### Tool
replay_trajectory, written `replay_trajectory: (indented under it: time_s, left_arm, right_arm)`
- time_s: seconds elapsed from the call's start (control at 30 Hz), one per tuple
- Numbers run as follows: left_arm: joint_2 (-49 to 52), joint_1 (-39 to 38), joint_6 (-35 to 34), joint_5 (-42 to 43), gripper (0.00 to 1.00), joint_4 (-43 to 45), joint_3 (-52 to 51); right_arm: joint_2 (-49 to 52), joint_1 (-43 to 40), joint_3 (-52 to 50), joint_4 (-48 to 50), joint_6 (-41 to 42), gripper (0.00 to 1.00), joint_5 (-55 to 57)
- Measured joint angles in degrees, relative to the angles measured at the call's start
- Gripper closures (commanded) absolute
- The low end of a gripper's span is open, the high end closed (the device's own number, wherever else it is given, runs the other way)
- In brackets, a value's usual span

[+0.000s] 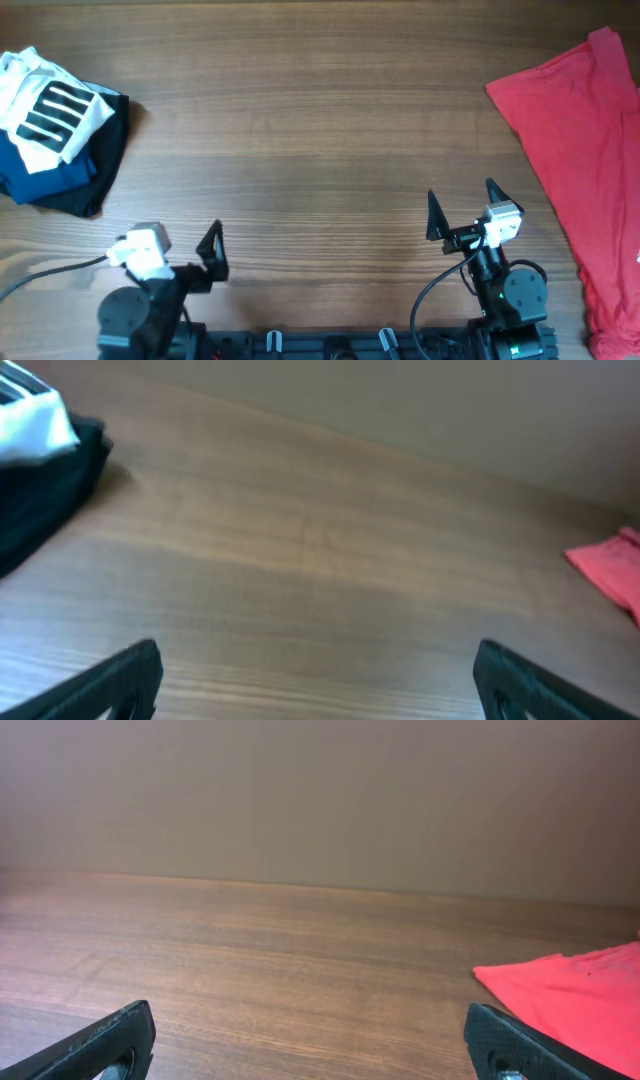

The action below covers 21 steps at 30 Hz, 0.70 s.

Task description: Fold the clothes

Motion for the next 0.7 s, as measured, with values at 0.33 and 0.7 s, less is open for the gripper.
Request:
replay_trajectory:
  time_s: [0.33,0.7]
  left_arm:
    - [-2.8,0.0,11.0,3.6,0.0,48.0,-26.5]
    - [-2.8,0.0,15.5,4.3,0.0,39.7,-26.9]
  right_arm:
    - [-0.1,0.0,0.0,0.0,0.0,0.0,-0.1]
    - [-0.2,0.0,0.0,0.0,0.0,0.0,-0.2]
